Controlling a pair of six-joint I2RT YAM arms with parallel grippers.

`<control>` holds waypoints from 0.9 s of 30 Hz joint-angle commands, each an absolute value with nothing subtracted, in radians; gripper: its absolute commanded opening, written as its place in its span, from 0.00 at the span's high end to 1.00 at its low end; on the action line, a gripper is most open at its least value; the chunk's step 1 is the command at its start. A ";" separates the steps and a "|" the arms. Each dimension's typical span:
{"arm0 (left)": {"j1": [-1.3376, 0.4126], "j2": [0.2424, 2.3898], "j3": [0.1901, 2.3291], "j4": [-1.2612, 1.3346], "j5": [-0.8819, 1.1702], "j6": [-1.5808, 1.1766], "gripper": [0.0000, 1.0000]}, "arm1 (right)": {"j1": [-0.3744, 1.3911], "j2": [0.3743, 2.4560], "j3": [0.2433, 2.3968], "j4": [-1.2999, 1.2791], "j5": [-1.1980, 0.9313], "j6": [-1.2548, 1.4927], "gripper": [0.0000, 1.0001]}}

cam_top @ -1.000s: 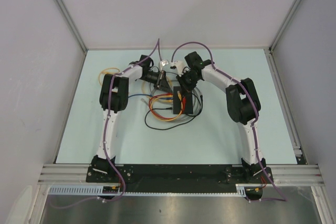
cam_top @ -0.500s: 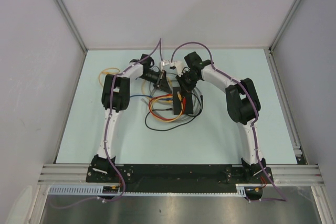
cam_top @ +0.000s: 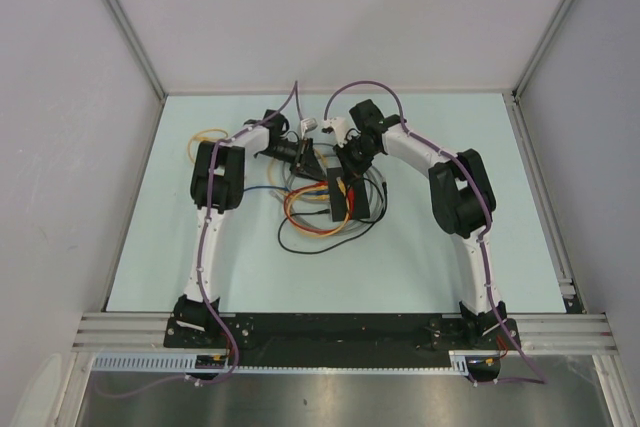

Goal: Pull the plug from the switch port

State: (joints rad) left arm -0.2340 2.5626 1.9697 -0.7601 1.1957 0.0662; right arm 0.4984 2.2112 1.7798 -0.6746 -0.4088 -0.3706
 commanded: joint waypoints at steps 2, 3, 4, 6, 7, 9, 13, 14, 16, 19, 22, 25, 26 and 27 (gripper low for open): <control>-0.227 2.553 1.922 -0.753 1.221 0.074 0.69 | 0.499 2.287 1.703 -0.767 -0.307 -0.396 1.00; -0.227 2.553 1.924 -0.752 1.215 0.071 0.69 | 0.500 2.287 1.703 -0.767 -0.307 -0.396 1.00; -0.229 2.556 1.924 -0.753 1.213 0.071 0.69 | 0.502 2.287 1.703 -0.767 -0.305 -0.396 1.00; -0.232 2.559 1.928 -0.756 1.209 0.072 0.69 | 0.505 2.289 1.704 -0.769 -0.304 -0.397 1.00; -0.233 2.562 1.931 -0.761 1.210 0.077 0.69 | 0.506 2.290 1.706 -0.767 -0.305 -0.397 1.00; -0.239 2.568 1.944 -0.770 1.209 0.078 0.70 | 0.506 2.292 1.706 -0.769 -0.302 -0.397 1.00; -0.247 2.577 1.962 -0.769 1.190 0.071 0.71 | 0.505 2.292 1.706 -0.767 -0.302 -0.397 1.00; -0.248 2.580 1.970 -0.770 1.183 0.069 0.70 | 0.503 2.292 1.706 -0.767 -0.301 -0.397 1.00; -0.256 2.585 1.977 -0.770 1.174 0.064 0.69 | 0.503 2.292 1.706 -0.767 -0.301 -0.396 1.00; -0.264 2.589 1.993 -0.781 1.161 0.069 0.72 | 0.503 2.292 1.704 -0.764 -0.302 -0.396 1.00; -0.268 2.588 1.996 -0.782 1.146 0.072 0.78 | 0.503 2.292 1.701 -0.761 -0.301 -0.396 1.00; -0.268 2.588 1.996 -0.787 1.151 0.081 0.92 | 0.505 2.292 1.701 -0.759 -0.301 -0.397 1.00; -0.267 2.589 2.003 -0.798 1.154 0.093 0.99 | 0.505 2.292 1.701 -0.759 -0.299 -0.397 1.00; -0.262 2.591 2.012 -0.805 1.157 0.104 1.00 | 0.505 2.292 1.701 -0.759 -0.299 -0.397 1.00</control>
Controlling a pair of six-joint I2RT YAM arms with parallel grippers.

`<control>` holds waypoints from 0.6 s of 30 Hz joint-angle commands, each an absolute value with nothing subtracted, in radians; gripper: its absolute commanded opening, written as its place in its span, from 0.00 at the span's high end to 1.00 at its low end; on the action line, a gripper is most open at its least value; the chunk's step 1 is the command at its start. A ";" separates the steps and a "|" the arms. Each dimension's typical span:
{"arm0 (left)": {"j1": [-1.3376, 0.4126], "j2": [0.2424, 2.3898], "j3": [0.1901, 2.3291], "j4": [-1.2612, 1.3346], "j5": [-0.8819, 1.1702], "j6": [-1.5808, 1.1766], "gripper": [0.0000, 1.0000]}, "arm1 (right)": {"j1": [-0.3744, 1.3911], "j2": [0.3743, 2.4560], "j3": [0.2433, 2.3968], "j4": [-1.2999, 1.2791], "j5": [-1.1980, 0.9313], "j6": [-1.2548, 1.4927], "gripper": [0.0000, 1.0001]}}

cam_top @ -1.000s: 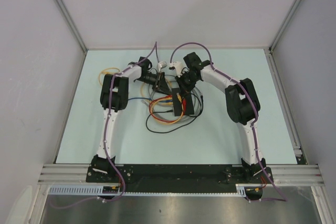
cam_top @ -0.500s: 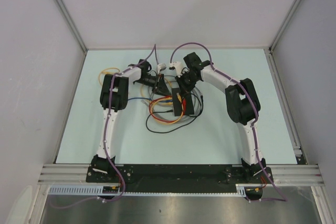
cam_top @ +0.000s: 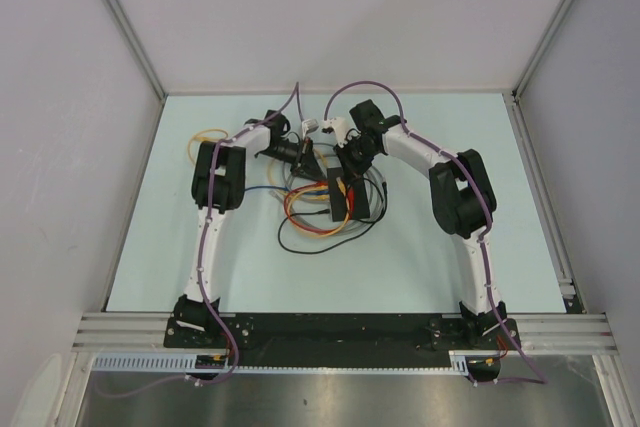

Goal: Pull the plug from the switch port

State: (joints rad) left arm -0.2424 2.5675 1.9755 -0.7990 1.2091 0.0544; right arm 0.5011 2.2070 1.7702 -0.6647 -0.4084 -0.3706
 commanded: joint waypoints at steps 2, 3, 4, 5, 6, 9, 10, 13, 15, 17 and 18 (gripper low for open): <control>-0.253 2.588 2.032 -0.798 1.154 0.107 1.00 | 0.505 2.290 1.701 -0.761 -0.299 -0.397 1.00; -0.247 2.588 2.040 -0.795 1.146 0.107 1.00 | 0.505 2.290 1.700 -0.761 -0.299 -0.397 1.00; -0.244 2.589 2.046 -0.801 1.143 0.112 1.00 | 0.505 2.290 1.698 -0.761 -0.301 -0.397 1.00; -0.244 2.588 2.051 -0.817 1.141 0.135 1.00 | 0.505 2.290 1.698 -0.761 -0.299 -0.399 1.00; -0.245 2.585 2.043 -0.827 1.152 0.144 1.00 | 0.506 2.292 1.698 -0.761 -0.299 -0.399 1.00; -0.252 2.576 1.996 -0.836 1.164 0.144 1.00 | 0.505 2.292 1.700 -0.761 -0.299 -0.399 1.00; -0.252 2.573 1.985 -0.830 1.149 0.140 0.98 | 0.506 2.293 1.700 -0.761 -0.299 -0.399 1.00; -0.247 2.569 1.976 -0.801 1.124 0.097 0.68 | 0.506 2.293 1.701 -0.762 -0.296 -0.399 1.00; -0.244 2.569 1.971 -0.784 1.118 0.069 0.60 | 0.508 2.293 1.703 -0.761 -0.295 -0.400 1.00; -0.241 2.572 1.968 -0.776 1.102 0.036 0.58 | 0.505 2.292 1.701 -0.761 -0.293 -0.402 1.00; -0.238 2.574 1.964 -0.766 1.106 0.020 0.57 | 0.505 2.293 1.700 -0.761 -0.293 -0.402 1.00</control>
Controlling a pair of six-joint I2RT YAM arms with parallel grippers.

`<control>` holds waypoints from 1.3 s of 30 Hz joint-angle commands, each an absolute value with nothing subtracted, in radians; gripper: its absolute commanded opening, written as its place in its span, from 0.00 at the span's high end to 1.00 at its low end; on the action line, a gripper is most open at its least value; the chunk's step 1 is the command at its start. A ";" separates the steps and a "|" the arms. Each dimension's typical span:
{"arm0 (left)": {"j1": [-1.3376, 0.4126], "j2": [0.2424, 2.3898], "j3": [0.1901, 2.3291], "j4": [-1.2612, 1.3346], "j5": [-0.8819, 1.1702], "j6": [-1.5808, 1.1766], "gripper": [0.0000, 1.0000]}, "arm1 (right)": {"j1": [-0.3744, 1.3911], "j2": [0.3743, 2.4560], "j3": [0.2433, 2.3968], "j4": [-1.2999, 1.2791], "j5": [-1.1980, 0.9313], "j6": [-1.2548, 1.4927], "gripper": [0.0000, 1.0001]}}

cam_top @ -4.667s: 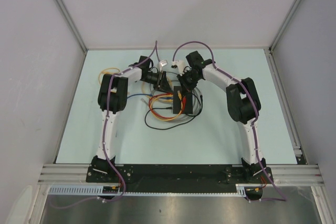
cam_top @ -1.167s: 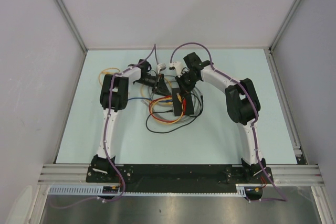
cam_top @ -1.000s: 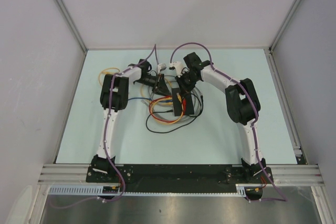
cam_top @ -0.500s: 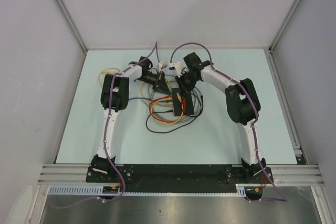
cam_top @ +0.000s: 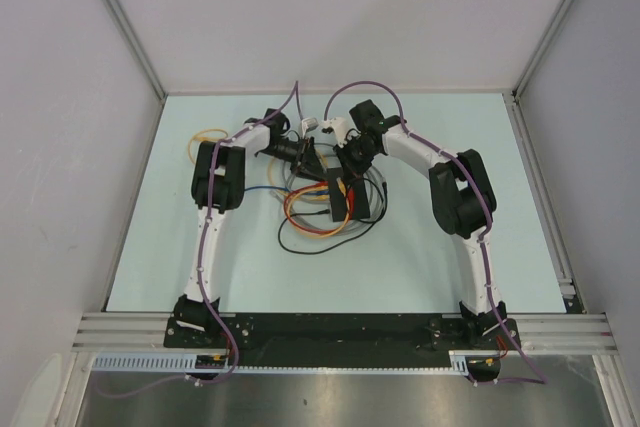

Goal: Pull the plug from the switch port

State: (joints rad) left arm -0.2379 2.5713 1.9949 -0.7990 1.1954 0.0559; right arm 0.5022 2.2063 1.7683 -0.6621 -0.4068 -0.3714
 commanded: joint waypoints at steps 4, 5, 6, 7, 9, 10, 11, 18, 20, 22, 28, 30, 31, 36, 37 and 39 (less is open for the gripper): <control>-0.230 2.574 1.934 -0.755 1.210 0.038 0.61 | 0.505 2.290 1.695 -0.761 -0.290 -0.402 1.00; -0.232 2.571 1.936 -0.759 1.218 0.050 0.63 | 0.505 2.292 1.695 -0.761 -0.291 -0.402 1.00; -0.235 2.569 1.937 -0.762 1.219 0.057 0.64 | 0.505 2.290 1.695 -0.761 -0.290 -0.400 1.00; -0.238 2.569 1.939 -0.768 1.216 0.063 0.68 | 0.506 2.292 1.697 -0.761 -0.293 -0.400 1.00; -0.247 2.574 1.951 -0.798 1.213 0.093 0.70 | 0.505 2.292 1.697 -0.761 -0.293 -0.400 0.99; -0.250 2.576 1.960 -0.810 1.215 0.101 0.71 | 0.505 2.292 1.697 -0.761 -0.295 -0.400 1.00; -0.256 2.579 1.963 -0.813 1.215 0.107 0.71 | 0.505 2.292 1.697 -0.761 -0.293 -0.400 1.00; -0.262 2.586 1.977 -0.824 1.201 0.107 0.75 | 0.500 2.293 1.695 -0.759 -0.296 -0.400 1.00; -0.262 2.589 1.983 -0.825 1.203 0.104 0.79 | 0.500 2.293 1.695 -0.758 -0.295 -0.400 0.99; -0.264 2.595 1.997 -0.836 1.206 0.110 0.85 | 0.500 2.295 1.694 -0.758 -0.296 -0.400 0.99; -0.252 2.589 1.988 -0.836 1.244 0.132 1.00 | 0.502 2.293 1.692 -0.758 -0.298 -0.402 0.99; -0.253 2.582 1.976 -0.844 1.244 0.143 1.00 | 0.500 2.293 1.692 -0.758 -0.296 -0.400 0.99; -0.253 2.580 1.971 -0.851 1.244 0.152 1.00 | 0.500 2.295 1.692 -0.758 -0.296 -0.400 0.99; -0.242 2.585 2.000 -0.850 1.238 0.144 1.00 | 0.500 2.301 1.697 -0.759 -0.296 -0.399 0.99; -0.239 2.585 2.006 -0.848 1.235 0.144 1.00 | 0.500 2.301 1.698 -0.761 -0.296 -0.399 0.99; -0.233 2.577 2.005 -0.857 1.223 0.147 1.00 | 0.500 2.303 1.700 -0.759 -0.296 -0.399 0.99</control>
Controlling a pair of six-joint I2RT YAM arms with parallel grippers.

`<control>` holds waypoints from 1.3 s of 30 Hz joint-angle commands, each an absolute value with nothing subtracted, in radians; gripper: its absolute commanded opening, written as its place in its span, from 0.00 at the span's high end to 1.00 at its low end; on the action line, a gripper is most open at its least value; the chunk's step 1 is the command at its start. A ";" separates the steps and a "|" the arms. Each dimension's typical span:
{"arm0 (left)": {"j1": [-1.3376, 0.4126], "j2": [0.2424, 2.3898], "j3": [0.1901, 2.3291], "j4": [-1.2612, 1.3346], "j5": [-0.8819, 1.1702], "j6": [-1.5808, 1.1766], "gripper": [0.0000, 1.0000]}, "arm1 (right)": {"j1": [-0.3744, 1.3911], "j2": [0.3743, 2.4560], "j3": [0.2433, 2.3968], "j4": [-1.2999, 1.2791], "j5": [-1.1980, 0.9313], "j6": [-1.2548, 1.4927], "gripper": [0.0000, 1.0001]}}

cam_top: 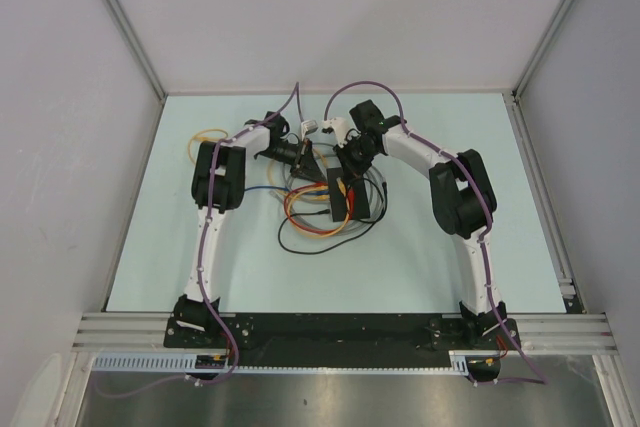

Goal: Pull the plug from the switch port

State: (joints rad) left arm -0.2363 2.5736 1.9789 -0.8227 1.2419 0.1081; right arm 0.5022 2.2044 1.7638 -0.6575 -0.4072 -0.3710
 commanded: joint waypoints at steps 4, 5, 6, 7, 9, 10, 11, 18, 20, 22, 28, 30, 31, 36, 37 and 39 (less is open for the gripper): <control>-0.204 2.543 1.925 -0.857 1.235 0.169 1.00 | 0.500 2.301 1.695 -0.758 -0.295 -0.399 0.99; -0.198 2.539 1.915 -0.857 1.239 0.172 1.00 | 0.500 2.301 1.695 -0.758 -0.296 -0.399 0.99; -0.193 2.534 1.907 -0.861 1.241 0.178 1.00 | 0.500 2.301 1.695 -0.758 -0.296 -0.399 0.99; -0.187 2.536 1.905 -0.862 1.241 0.176 1.00 | 0.499 2.302 1.695 -0.756 -0.298 -0.399 0.99; -0.187 2.545 1.928 -0.859 1.241 0.170 1.00 | 0.499 2.306 1.697 -0.756 -0.298 -0.400 0.99; -0.189 2.546 1.940 -0.854 1.244 0.161 1.00 | 0.500 2.309 1.698 -0.756 -0.299 -0.399 0.99; -0.190 2.551 1.956 -0.850 1.246 0.155 1.00 | 0.500 2.309 1.698 -0.758 -0.299 -0.399 0.99; -0.201 2.563 1.979 -0.868 1.218 0.176 1.00 | 0.499 2.304 1.694 -0.755 -0.295 -0.400 0.99; -0.201 2.548 1.954 -0.848 1.192 0.167 0.83 | 0.499 2.304 1.692 -0.752 -0.293 -0.400 0.99; -0.198 2.536 1.924 -0.828 1.189 0.155 0.75 | 0.500 2.306 1.694 -0.752 -0.295 -0.402 0.99; -0.199 2.533 1.911 -0.781 1.198 0.094 0.52 | 0.500 2.307 1.695 -0.752 -0.296 -0.400 0.99; -0.209 2.542 1.913 -0.782 1.210 0.091 0.52 | 0.500 2.306 1.694 -0.752 -0.295 -0.400 0.99; -0.212 2.543 1.914 -0.784 1.213 0.092 0.53 | 0.500 2.306 1.694 -0.753 -0.291 -0.400 0.99; -0.238 2.559 1.953 -0.830 1.210 0.130 0.67 | 0.500 2.304 1.692 -0.750 -0.288 -0.400 0.99; -0.241 2.559 1.951 -0.831 1.210 0.132 0.70 | 0.500 2.306 1.692 -0.752 -0.288 -0.400 0.98; -0.244 2.562 1.957 -0.836 1.207 0.132 0.71 | 0.500 2.306 1.692 -0.749 -0.288 -0.400 0.98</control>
